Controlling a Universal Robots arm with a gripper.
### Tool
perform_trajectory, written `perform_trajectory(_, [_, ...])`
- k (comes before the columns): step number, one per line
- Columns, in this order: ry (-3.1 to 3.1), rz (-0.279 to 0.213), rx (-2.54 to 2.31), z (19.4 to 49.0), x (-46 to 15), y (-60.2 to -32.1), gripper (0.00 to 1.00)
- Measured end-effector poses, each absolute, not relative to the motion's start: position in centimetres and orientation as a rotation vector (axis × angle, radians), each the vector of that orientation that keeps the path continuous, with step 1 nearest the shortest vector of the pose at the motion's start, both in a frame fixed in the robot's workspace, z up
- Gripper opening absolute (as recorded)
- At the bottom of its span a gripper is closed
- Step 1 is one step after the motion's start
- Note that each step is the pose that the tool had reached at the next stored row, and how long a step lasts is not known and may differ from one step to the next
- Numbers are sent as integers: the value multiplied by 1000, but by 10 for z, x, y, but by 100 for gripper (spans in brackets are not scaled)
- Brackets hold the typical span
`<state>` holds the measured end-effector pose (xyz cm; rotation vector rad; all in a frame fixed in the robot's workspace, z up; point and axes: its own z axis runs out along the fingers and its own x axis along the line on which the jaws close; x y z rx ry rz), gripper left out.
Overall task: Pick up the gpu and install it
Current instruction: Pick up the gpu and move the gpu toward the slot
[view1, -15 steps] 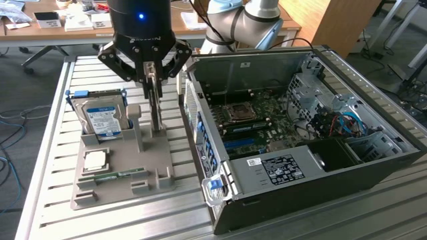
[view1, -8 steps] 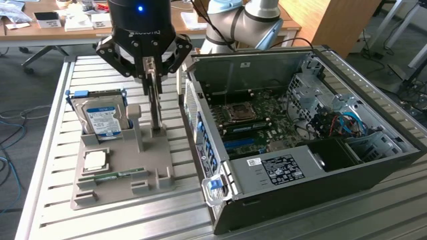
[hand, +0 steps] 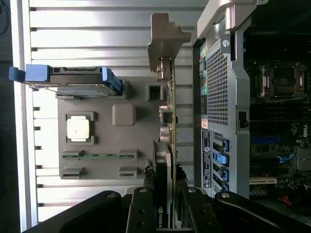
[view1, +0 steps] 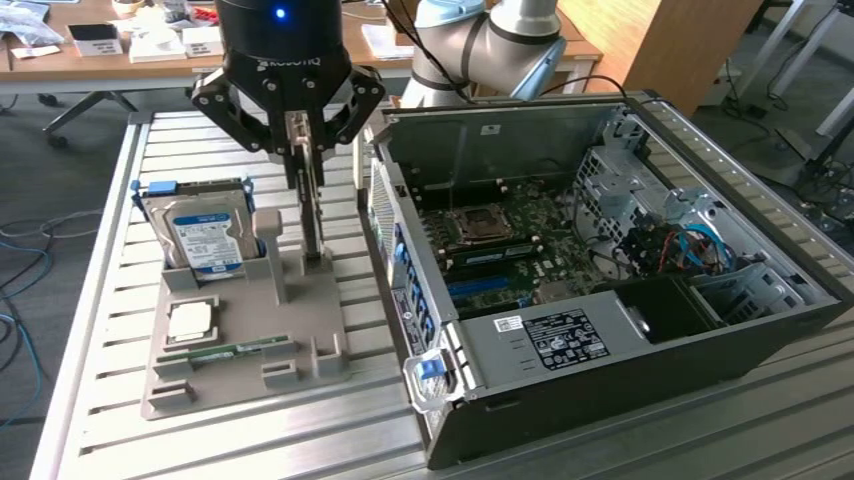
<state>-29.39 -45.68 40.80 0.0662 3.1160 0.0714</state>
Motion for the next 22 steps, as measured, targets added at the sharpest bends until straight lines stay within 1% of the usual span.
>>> perform_trajectory(22, [3116, 72, 66, 408, -271, -457, 27])
